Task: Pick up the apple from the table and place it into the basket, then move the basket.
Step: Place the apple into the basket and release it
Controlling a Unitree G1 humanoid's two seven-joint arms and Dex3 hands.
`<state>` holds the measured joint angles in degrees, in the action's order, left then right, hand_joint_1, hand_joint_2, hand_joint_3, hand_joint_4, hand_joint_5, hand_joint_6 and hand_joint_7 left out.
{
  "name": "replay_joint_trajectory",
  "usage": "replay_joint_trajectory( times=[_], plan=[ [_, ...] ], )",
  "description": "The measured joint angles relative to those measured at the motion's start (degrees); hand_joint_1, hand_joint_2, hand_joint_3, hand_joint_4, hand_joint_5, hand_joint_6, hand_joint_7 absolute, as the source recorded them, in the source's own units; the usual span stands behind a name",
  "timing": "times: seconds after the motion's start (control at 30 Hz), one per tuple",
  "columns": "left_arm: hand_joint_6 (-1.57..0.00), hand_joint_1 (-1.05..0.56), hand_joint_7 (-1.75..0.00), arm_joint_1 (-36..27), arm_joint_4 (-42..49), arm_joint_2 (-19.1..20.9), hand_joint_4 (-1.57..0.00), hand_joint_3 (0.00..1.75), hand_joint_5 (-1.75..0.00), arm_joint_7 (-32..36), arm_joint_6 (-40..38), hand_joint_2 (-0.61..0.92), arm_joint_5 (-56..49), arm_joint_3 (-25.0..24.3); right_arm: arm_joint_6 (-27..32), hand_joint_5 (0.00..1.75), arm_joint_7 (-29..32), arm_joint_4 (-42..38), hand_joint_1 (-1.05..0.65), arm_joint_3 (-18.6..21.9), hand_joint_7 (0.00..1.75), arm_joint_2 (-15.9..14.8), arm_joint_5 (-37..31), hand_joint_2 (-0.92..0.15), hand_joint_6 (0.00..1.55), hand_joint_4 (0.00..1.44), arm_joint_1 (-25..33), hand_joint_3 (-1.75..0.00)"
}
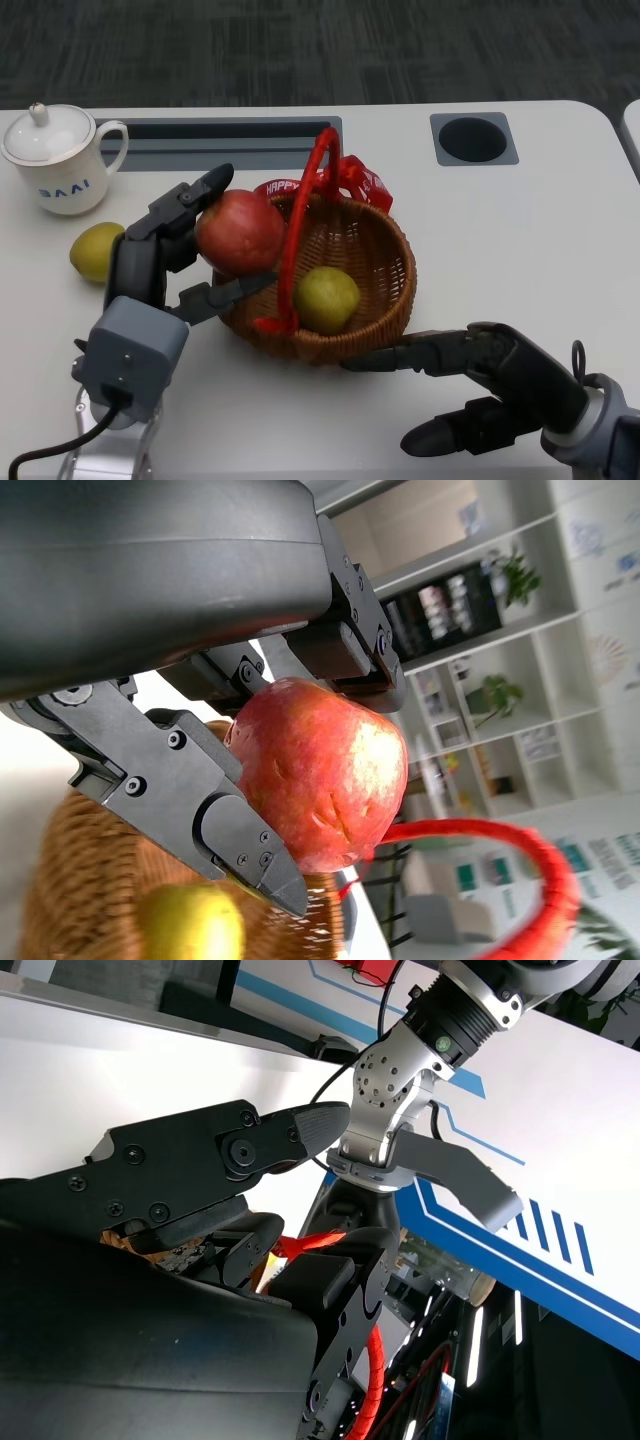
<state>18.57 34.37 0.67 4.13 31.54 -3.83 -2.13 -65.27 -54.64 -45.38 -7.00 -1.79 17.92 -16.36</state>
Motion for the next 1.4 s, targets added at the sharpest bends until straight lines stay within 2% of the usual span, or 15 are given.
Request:
replay_joint_trajectory(
  times=[0.17,0.23,0.37,0.47,0.73,1.0,1.17,1.3,1.4],
  plan=[
    [-0.73,-0.3,0.0,2.5,5.3,1.8,-0.73,0.0,0.0,-3.6,2.5,0.77,0.1,0.7,0.0,0.0,0.2,1.1,-0.44,-0.1,0.0,-0.1,-0.1,-0.92,0.69,0.72,0.8,-0.06],
    [-0.64,-0.34,0.0,3.5,6.4,2.5,-0.6,0.0,0.0,-5.5,3.0,0.75,0.3,1.2,0.0,0.0,0.3,1.3,-0.44,-0.2,0.0,-0.1,-0.2,-0.92,0.69,0.73,1.1,-0.06],
    [-0.37,-0.63,0.0,4.4,6.5,4.8,-0.19,0.0,0.0,-11.9,2.2,0.74,0.6,3.1,0.0,0.0,0.6,1.6,-0.44,-0.2,0.0,-0.1,-0.3,-0.92,0.69,0.73,1.6,-0.06],
    [-0.28,-0.74,0.0,4.8,6.0,6.2,-0.08,0.0,0.0,-15.3,1.5,0.74,0.5,4.2,0.1,0.0,0.7,1.7,-0.44,-0.3,0.0,-0.1,-0.3,-0.92,0.69,0.72,1.7,-0.06],
    [-0.27,-0.8,-0.01,4.9,4.3,6.7,-0.11,0.0,-0.01,-16.3,1.6,0.75,0.3,4.6,0.1,0.0,0.8,1.8,-0.43,-0.4,0.0,0.1,-0.1,-0.92,0.7,0.73,2.0,-0.06],
    [-0.38,-0.62,-0.02,3.7,0.4,5.7,-0.24,0.0,-0.03,-13.9,3.2,0.73,0.4,4.1,1.0,0.0,0.8,2.7,-0.42,-0.5,0.0,-0.2,0.1,-0.92,0.69,0.71,2.2,-0.05],
    [-0.46,-0.5,-0.02,-0.8,-5.7,5.6,-0.36,0.01,-0.04,-11.8,4.1,0.76,0.2,3.1,0.2,0.0,-0.2,4.1,-0.41,-0.1,0.0,-1.7,2.3,-0.92,0.67,0.69,0.8,-0.06],
    [-0.5,-0.4,-0.02,-6.2,-12.9,6.3,-0.44,0.01,-0.04,-11.4,3.4,0.78,0.4,1.8,-1.2,0.0,-3.3,5.9,-0.43,-0.1,0.0,-3.4,5.8,-0.92,0.66,0.69,-2.0,-0.07],
    [-0.51,-0.39,-0.02,-10.6,-18.4,7.0,-0.47,0.01,-0.03,-11.4,1.9,0.79,0.7,0.9,-2.3,0.01,-5.8,7.7,-0.46,-0.1,0.01,-5.1,8.1,-0.92,0.67,0.7,-4.4,-0.08]
  ],
)
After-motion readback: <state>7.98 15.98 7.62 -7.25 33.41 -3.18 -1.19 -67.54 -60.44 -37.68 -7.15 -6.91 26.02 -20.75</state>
